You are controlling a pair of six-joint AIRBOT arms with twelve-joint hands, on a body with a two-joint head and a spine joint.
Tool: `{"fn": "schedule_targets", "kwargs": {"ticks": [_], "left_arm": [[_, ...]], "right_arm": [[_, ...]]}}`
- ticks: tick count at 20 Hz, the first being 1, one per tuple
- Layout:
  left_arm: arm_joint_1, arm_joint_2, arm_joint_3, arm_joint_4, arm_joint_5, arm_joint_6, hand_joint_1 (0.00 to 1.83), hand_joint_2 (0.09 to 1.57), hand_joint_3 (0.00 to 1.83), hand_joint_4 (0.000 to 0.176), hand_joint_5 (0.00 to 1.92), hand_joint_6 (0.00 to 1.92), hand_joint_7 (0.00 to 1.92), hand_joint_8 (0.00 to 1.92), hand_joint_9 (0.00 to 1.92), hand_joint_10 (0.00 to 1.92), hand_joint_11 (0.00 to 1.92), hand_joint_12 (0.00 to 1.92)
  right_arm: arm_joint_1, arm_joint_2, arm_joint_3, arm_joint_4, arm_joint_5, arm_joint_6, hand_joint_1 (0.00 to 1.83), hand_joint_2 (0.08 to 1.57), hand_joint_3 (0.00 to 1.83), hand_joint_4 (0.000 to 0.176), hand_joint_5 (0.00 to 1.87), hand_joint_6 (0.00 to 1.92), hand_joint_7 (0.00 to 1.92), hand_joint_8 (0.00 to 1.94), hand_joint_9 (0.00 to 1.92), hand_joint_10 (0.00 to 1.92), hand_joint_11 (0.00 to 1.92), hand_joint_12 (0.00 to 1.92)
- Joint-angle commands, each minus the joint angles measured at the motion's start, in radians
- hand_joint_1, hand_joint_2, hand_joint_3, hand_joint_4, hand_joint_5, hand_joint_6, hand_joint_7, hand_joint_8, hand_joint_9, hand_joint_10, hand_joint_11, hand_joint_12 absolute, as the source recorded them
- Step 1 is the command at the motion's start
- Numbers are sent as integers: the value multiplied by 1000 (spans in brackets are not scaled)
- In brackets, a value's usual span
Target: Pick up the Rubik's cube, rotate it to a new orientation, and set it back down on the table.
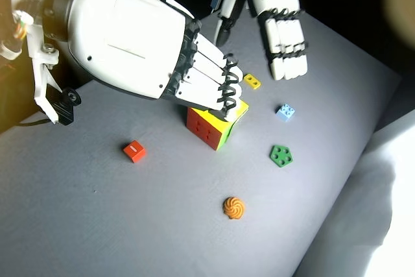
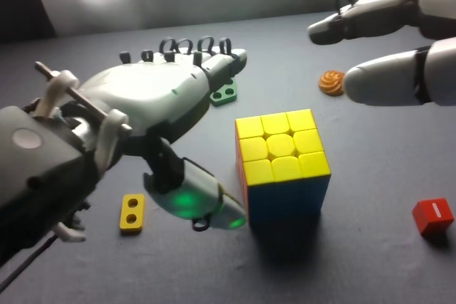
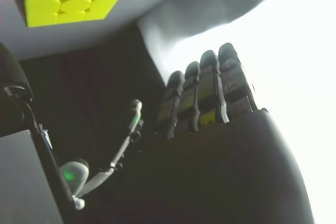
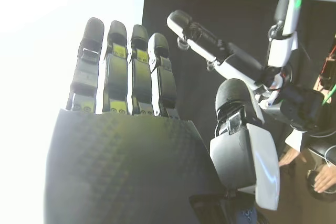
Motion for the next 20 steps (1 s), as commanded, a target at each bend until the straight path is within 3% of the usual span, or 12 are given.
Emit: {"fn": "schedule_targets", "kwargs": {"ticks": [1, 7, 9, 16, 20], "left_arm": [[-8, -9, 8, 41, -51, 14, 998, 736, 0, 0, 31, 11, 0, 0, 0, 0, 0, 0], [9, -82, 59, -16, -72, 45, 1132, 851, 17, 2, 62, 11, 0, 0, 0, 0, 0, 0], [9, -112, 80, -32, -76, 45, 1153, 866, 15, 20, 45, 1, 0, 0, 0, 0, 0, 0], [0, -222, 143, -98, -112, 45, 1276, 871, 6, 0, 20, 7, 0, 0, 0, 0, 0, 0], [-7, -279, 195, -126, -125, 51, 1285, 873, 6, 6, 42, 13, 0, 0, 0, 0, 0, 0]], "right_arm": [[12, -1, -2, 15, -6, 10, 0, 1277, 0, 0, 339, 10, 344, 10, 289, 10, 0, 685], [13, 9, -1, 15, 2, -39, 0, 1235, 0, 0, 342, 3, 328, 2, 278, 3, 0, 707], [14, 19, -1, 15, 4, -64, 0, 1231, 0, 0, 351, 5, 340, 4, 292, 6, 0, 736], [15, 21, -2, 15, 21, -88, 0, 1228, 0, 0, 296, 1, 291, 0, 248, 0, 0, 688], [19, 22, -2, 15, 25, -88, 0, 1229, 0, 0, 275, 1, 270, 1, 225, 0, 0, 640]]}}
